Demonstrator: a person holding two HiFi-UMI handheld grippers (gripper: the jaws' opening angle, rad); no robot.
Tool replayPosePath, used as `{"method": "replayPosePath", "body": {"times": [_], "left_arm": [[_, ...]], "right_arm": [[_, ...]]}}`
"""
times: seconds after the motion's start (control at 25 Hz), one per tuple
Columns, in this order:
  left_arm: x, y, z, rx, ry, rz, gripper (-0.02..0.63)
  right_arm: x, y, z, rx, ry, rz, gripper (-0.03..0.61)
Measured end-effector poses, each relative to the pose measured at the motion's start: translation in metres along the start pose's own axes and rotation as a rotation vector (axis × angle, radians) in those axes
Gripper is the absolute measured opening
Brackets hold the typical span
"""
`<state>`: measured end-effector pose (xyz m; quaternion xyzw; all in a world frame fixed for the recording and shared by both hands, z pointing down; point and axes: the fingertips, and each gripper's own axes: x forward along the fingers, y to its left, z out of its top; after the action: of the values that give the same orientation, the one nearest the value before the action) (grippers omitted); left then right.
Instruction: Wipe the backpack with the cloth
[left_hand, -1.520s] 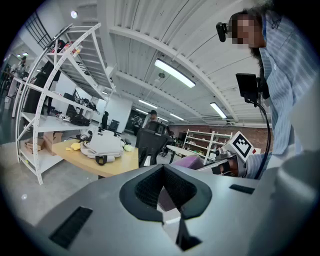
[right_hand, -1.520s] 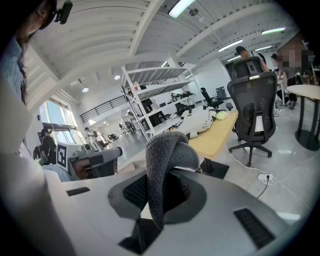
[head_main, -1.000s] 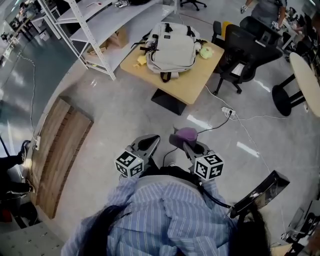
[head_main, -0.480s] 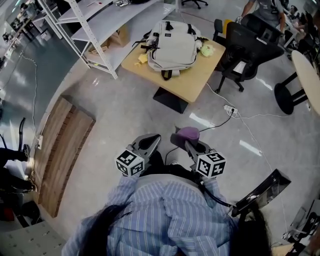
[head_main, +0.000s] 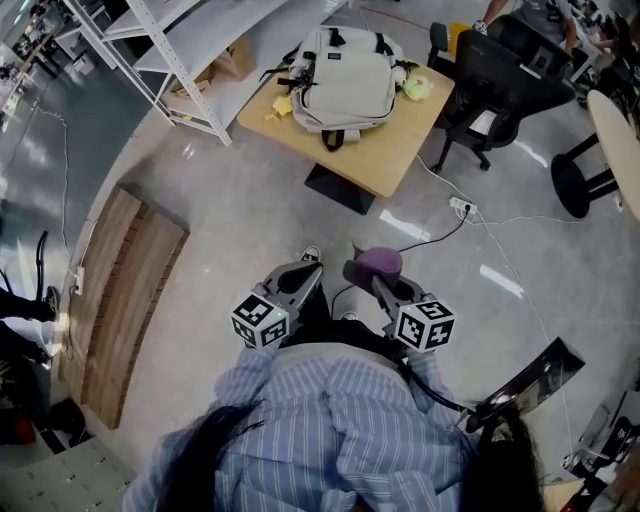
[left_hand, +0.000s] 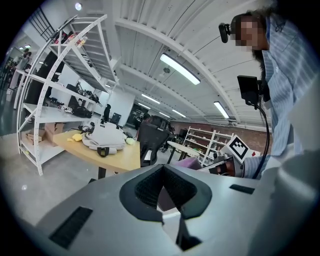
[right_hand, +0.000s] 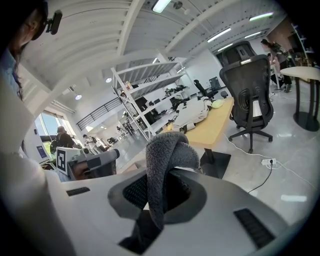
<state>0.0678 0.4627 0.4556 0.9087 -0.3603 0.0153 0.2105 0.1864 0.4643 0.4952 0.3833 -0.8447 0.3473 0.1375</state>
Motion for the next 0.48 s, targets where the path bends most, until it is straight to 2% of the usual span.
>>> {"method": "replayPosePath", "body": {"times": [0.24,0.48], "left_arm": [[0.019,0.041,0.004,-0.047,0.015,-0.012,0.005],[0.047,0.109,0.031,-0.063,0.029,-0.044,0.005]], "right_arm": [[0.028,-0.013,0.015,0.024,0.023,-0.035,0.041],[0.081,-0.035,0.059,0.045,0.036,-0.082,0.041]]}}
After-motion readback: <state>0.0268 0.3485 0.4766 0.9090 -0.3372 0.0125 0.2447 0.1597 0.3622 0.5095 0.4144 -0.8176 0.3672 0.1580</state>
